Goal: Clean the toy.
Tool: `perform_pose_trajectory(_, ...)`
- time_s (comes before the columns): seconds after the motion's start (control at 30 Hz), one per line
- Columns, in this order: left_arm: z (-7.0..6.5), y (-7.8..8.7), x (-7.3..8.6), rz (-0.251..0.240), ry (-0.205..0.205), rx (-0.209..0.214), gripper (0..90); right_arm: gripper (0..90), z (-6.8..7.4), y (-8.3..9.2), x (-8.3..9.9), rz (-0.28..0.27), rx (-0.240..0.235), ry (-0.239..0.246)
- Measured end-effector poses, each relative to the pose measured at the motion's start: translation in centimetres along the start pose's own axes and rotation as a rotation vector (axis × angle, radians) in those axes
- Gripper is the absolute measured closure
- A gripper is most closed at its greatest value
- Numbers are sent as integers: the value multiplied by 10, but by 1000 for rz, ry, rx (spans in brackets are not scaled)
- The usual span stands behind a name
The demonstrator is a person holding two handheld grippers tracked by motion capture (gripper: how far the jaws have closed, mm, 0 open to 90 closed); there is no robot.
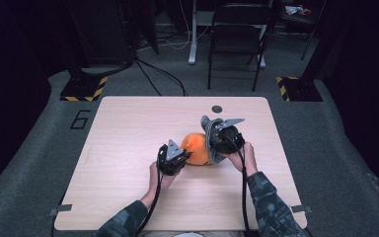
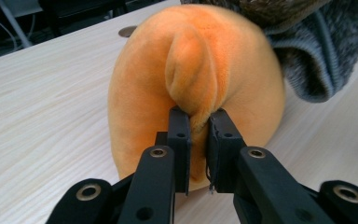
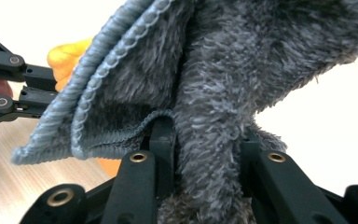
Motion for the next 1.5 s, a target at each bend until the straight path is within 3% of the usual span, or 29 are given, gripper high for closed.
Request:
perform_pose_trajectory(0.1,-3,3,-4,-17,58,41,824,687,4,12,-8,-28,-15,-2)
perform_pose_trajectory(0.27,-7,5,-8,-17,85,75,823,684,23,23,-20,-65,-29,35)
perform_pose_trajectory(0.43,-6,2,-4,18,64,60,816,680,37,12,-18,-49,-6,47)
perform_pose_trajectory(0.57,-6,0,-2,38,37,49,806,680,34,4,-13,-25,19,90)
perform_pose_trajectory(0.63,-5,-1,0,49,26,46,802,681,33,3,-11,-6,24,81)
perform_pose_trajectory(0.8,0,-3,2,52,43,37,796,681,28,1,-5,39,21,101)
perform_pose_trajectory(1.03,3,-4,4,59,49,40,793,683,20,-4,3,84,23,87)
perform_pose_trajectory(1.1,4,-4,3,53,47,33,793,683,18,-3,6,108,31,104)
perform_pose_trajectory(1.3,6,-5,5,55,52,33,791,688,9,-8,14,150,30,62)
perform_pose_trajectory(1.5,8,-5,6,57,54,32,791,697,4,-9,20,190,41,65)
Point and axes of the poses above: each handheld gripper's, and its own axes: y roughly backward along the jaws, x roughly out of its underside, z roughly to its left, the point moved 7 cm from there along -y, roughly forward along the jaws, and after that the axes turned 3 degrees about x, right-handed, at the moved point
